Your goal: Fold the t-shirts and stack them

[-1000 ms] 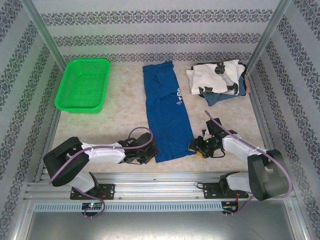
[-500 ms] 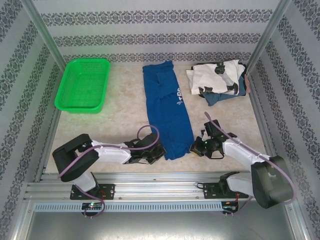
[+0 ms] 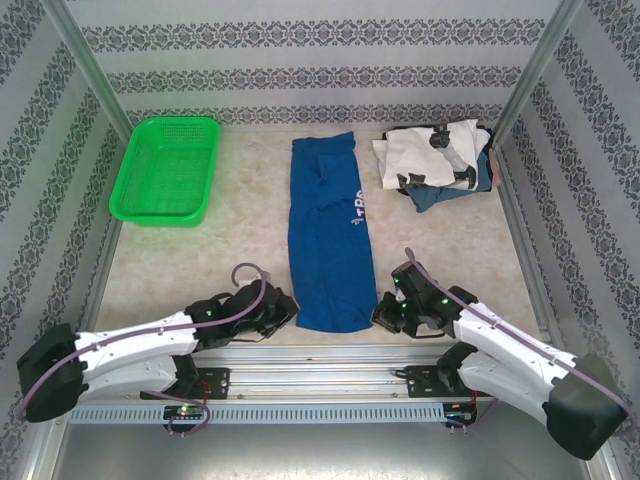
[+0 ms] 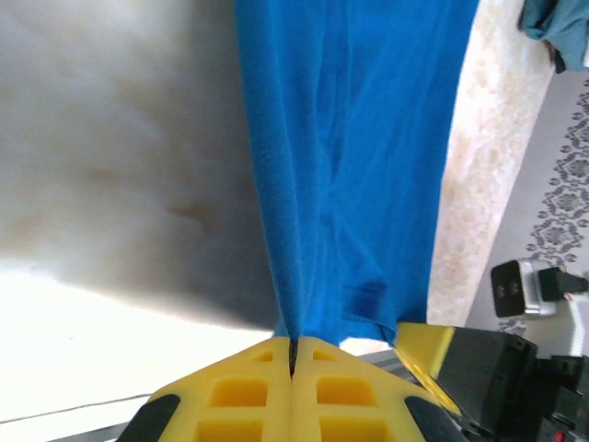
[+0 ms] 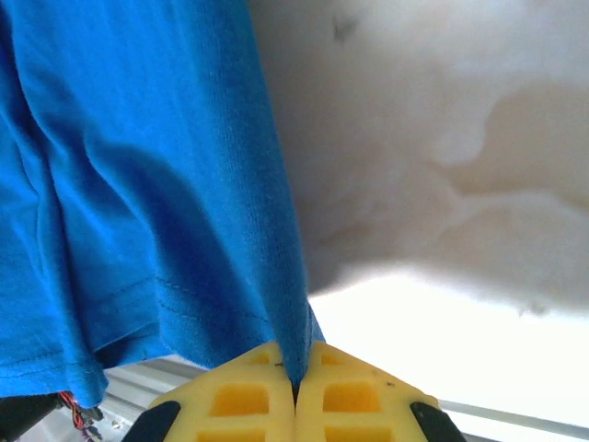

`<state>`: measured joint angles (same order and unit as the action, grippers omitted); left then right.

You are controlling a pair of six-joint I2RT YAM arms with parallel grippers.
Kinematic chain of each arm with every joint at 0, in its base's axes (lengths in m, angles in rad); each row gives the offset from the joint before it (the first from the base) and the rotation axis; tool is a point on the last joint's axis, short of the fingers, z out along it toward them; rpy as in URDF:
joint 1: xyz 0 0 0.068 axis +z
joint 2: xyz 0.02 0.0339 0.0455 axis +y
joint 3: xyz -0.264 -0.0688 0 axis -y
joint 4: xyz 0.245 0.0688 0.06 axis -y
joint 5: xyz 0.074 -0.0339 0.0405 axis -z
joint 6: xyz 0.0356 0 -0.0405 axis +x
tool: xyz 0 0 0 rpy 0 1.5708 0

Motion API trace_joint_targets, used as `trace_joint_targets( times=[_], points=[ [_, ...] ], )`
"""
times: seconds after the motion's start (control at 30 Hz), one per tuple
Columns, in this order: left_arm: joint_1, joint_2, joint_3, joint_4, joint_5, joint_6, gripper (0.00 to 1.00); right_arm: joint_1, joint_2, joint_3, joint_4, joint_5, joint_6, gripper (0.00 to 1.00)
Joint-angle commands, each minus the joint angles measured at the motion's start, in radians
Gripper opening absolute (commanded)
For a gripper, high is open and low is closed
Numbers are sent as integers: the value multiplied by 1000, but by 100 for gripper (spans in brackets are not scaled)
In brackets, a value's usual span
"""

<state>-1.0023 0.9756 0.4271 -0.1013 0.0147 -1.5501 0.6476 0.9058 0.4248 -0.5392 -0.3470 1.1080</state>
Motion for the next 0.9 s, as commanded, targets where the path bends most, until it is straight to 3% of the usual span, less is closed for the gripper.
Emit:
trace_joint_targets(
  times=[0.0,0.17,0.4,0.6,0.87],
  points=[
    [-16,-80,-37,-157,-59,-27,0,71,-11,17,-36,76,132,0],
    [-19,-139,-6,-246,-57,-9,0,130,0,83,-80,124,158,0],
    [3,-138,79,-219,-90,13,0,109,54,304,-208,187,50,0],
    [191,-59,186,-142,52,113,0,-3,163,446,-226,135,-67,0],
    [459,214,349,0,327,244,0,-162,373,640,-219,67,-232,0]
  ],
)
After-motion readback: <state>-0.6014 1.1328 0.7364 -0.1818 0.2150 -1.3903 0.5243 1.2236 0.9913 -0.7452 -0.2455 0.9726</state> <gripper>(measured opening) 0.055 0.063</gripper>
